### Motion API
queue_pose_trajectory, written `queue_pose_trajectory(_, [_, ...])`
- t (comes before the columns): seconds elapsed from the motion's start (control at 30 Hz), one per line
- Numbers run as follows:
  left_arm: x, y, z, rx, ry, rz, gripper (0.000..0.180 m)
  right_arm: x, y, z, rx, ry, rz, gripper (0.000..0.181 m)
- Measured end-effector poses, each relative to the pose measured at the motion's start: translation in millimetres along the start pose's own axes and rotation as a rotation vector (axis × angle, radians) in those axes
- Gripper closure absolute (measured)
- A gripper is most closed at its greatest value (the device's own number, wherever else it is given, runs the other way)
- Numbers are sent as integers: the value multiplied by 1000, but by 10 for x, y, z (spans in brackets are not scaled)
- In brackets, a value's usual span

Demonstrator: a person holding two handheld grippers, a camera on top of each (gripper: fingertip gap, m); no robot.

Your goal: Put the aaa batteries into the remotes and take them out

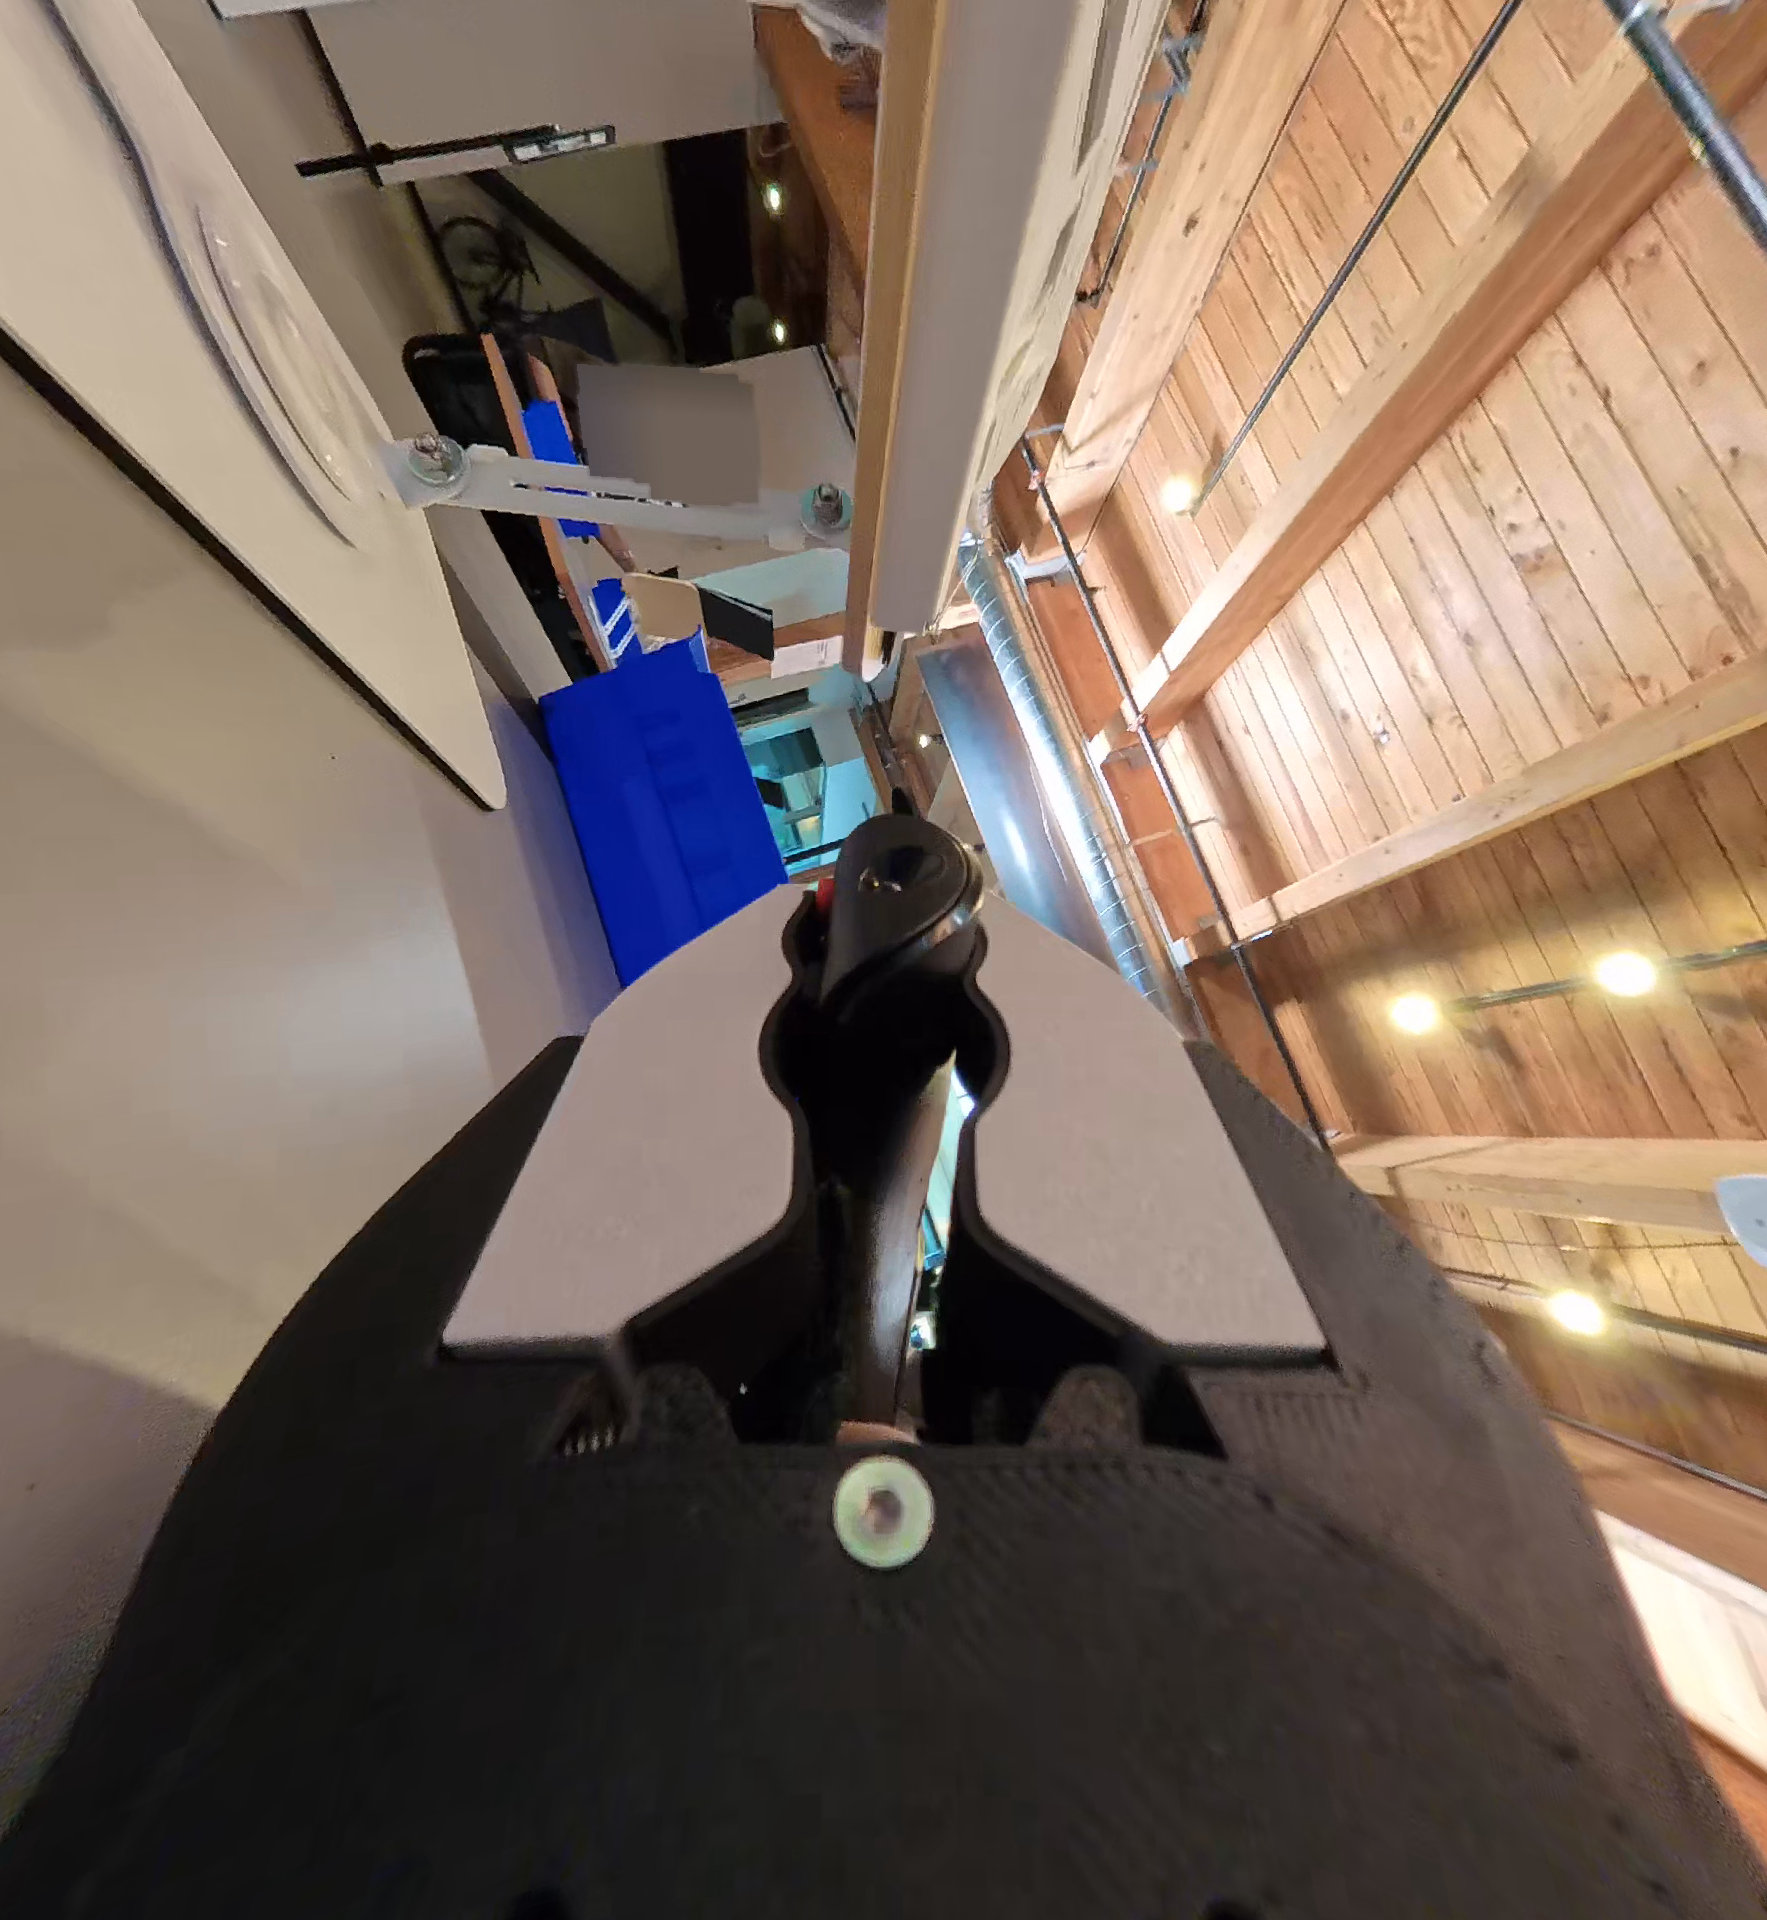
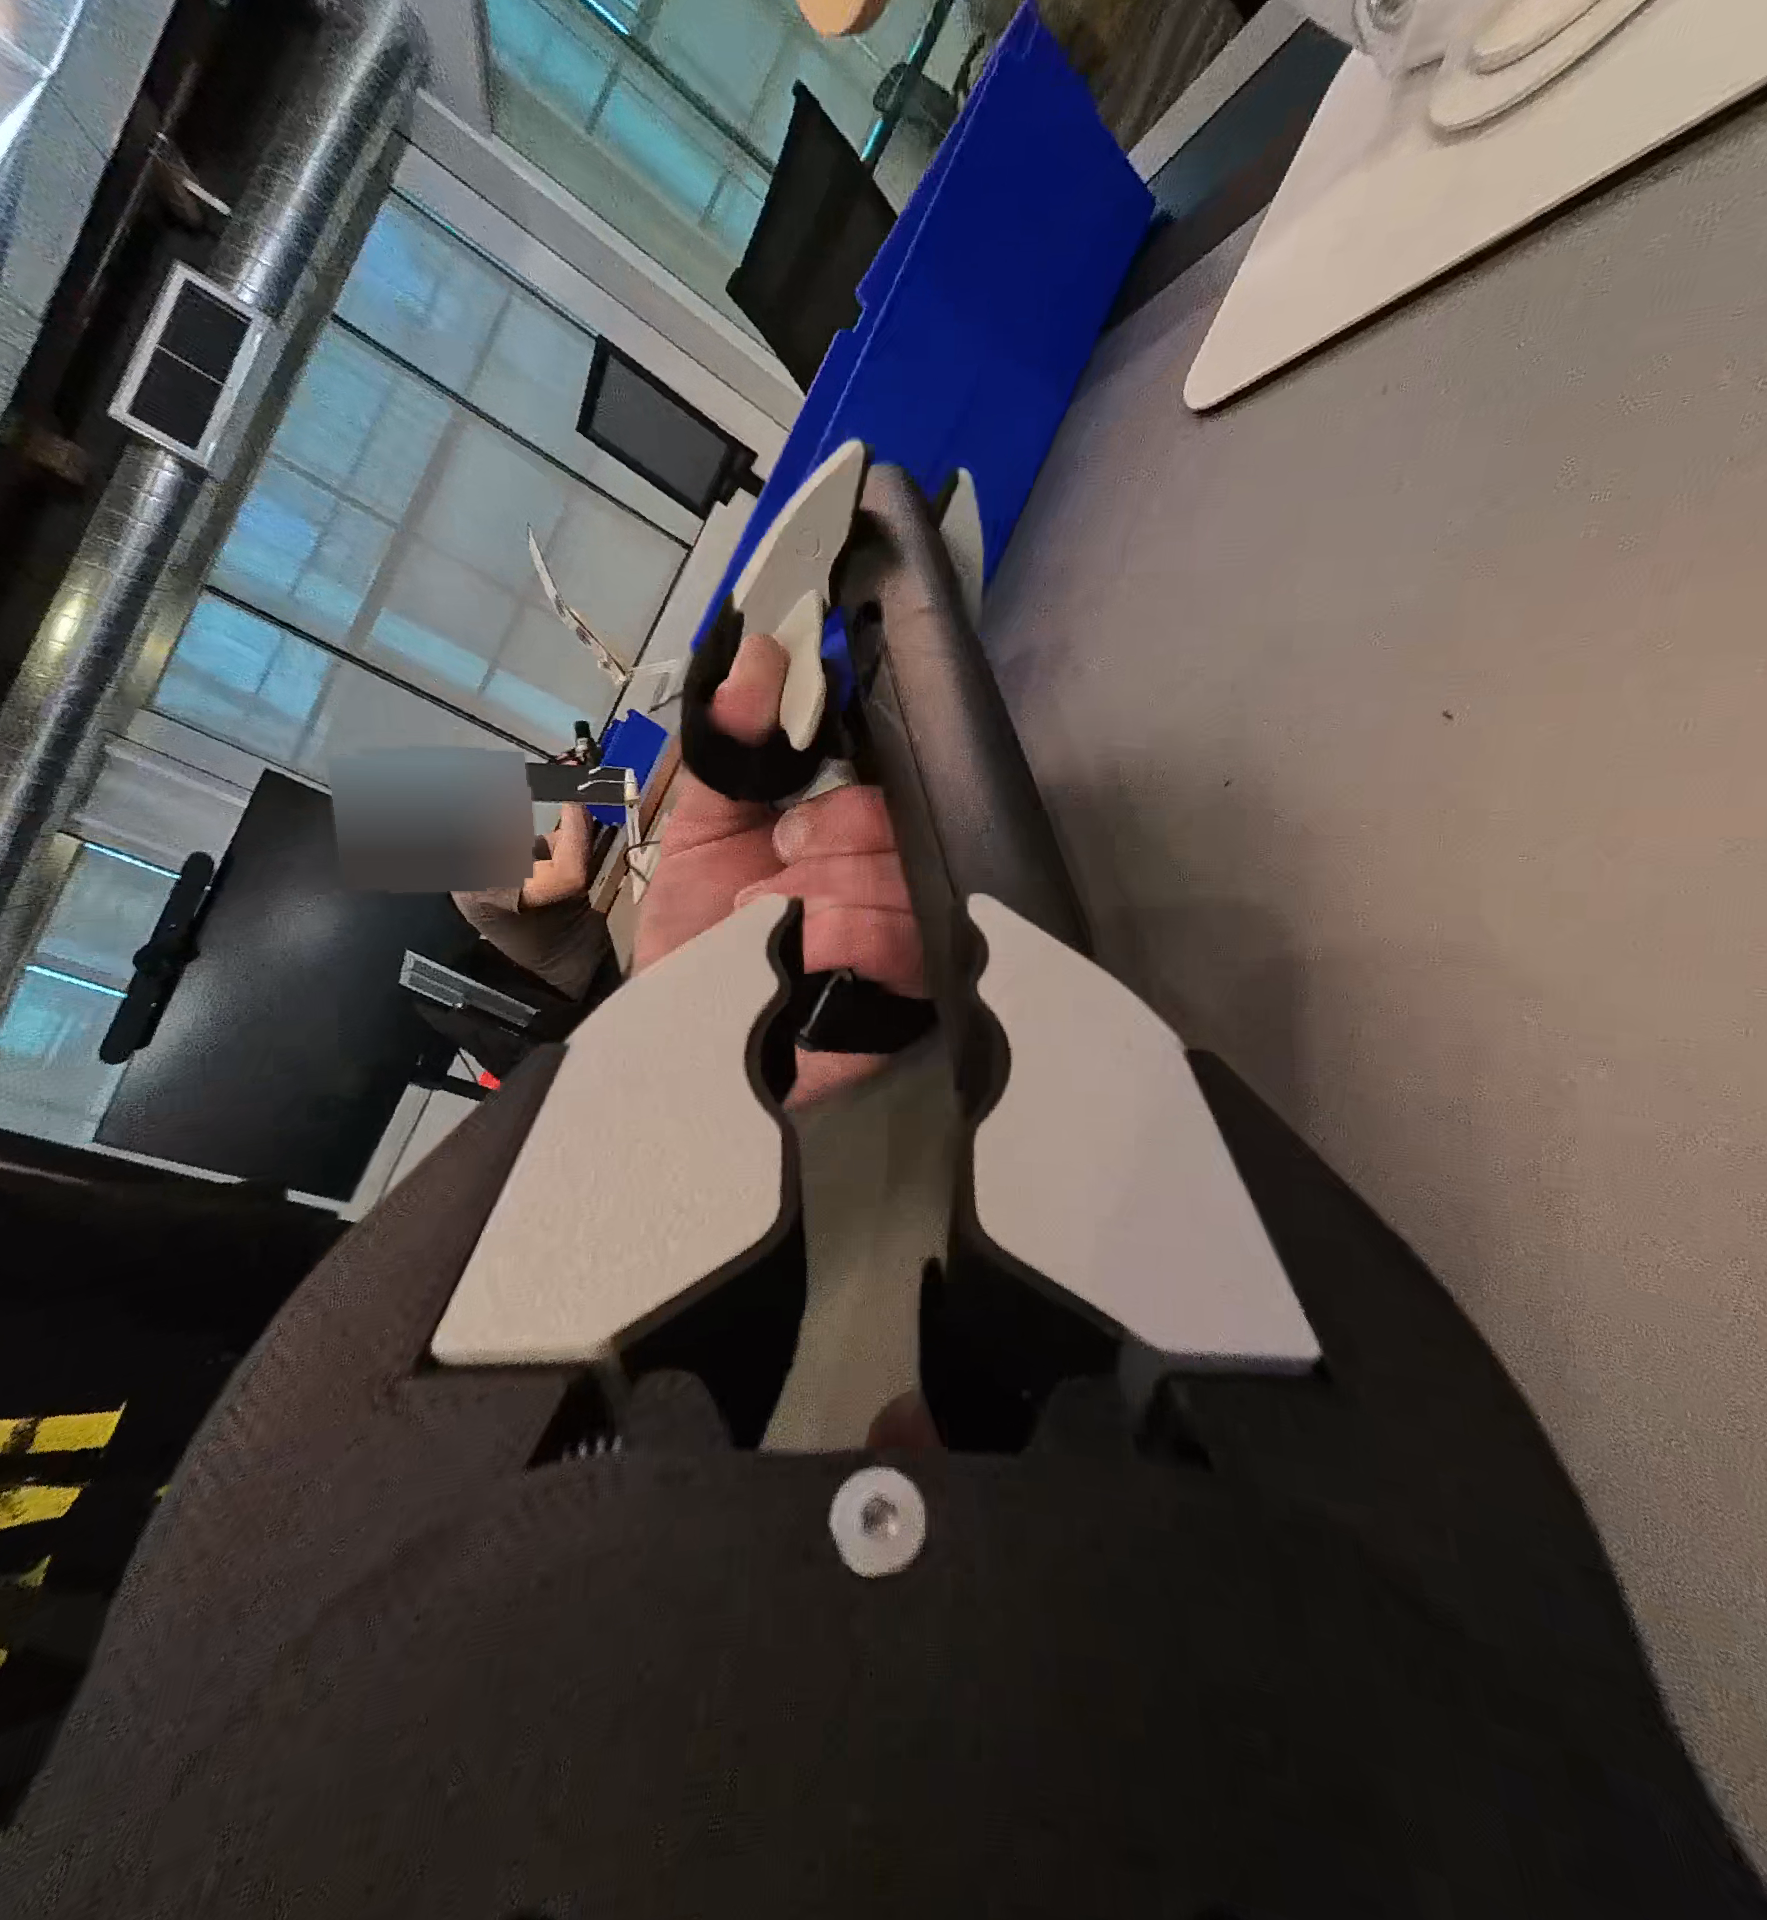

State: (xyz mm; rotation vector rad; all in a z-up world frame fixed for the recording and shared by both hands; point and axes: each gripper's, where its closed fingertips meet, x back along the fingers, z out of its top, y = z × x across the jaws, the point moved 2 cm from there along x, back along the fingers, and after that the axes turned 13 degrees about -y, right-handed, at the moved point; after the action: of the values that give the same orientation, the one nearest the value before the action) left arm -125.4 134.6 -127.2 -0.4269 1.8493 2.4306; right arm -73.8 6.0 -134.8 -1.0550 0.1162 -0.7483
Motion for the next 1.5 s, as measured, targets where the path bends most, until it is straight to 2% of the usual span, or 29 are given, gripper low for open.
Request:
queue_pose_trajectory(0.07, [4, -3, 14, 15, 9, -9, 156, -10, -6, 23, 21, 7, -19, 158])
queue_pose_trajectory(0.13, [7, -11, 27, 21, 16, -4, 156, -11, -20, 38, 52, 5, -34, 152])
queue_pose_trajectory(0.17, [14, -10, 40, 32, 27, -11, 156, 25, -27, 72, 86, 24, -72, 139])
queue_pose_trajectory(0.23, [30, 4, 70, 57, 41, -34, 156, 117, -105, 98, 185, 48, -128, 129])
queue_pose_trajectory(0.3, [44, 50, 102, 63, 49, -60, 157, 216, -87, 90, 257, 56, -220, 103])
queue_pose_trajectory(0.33, [38, 96, 107, 83, 48, -99, 157, 256, -105, 94, 296, 82, -215, 101])
queue_pose_trajectory(0.43, [-12, 245, 71, 129, 31, -194, 157, 211, -170, -7, 314, 46, -19, 93])
queue_pose_trajectory(0.57, [-60, 480, 17, 154, 11, -308, 156, 222, -327, 122, 235, 255, 248, 81])
queue_pose_trajectory(0.67, [-80, 643, 13, 160, 19, -381, 156, 42, -457, 60, 249, 242, 356, 71])
queue_pose_trajectory(0.8, [-114, 765, -37, 165, 4, -435, 156, -13, -556, 94, 257, 301, 458, 68])
queue_pose_trajectory(1.0, [-125, 789, -88, 149, -20, -438, 156, -64, -667, 67, 328, 273, 518, 76])
queue_pose_trajectory(1.07, [-106, 764, -72, 134, 8, -414, 156, -20, -643, 86, 331, 289, 515, 89])
queue_pose_trajectory(1.2, [-102, 756, -69, 71, 20, -346, 157, 31, -567, 76, 319, 319, 451, 97])
queue_pose_trajectory(1.27, [-84, 757, -47, 21, 48, -289, 157, 72, -553, 72, 303, 340, 426, 107])
queue_pose_trajectory(1.37, [-61, 765, -6, -18, 59, -256, 156, 113, -514, 39, 277, 357, 376, 140])
queue_pose_trajectory(1.5, [-66, 748, -35, -53, 65, -223, 156, 123, -473, 44, 239, 362, 313, 152])
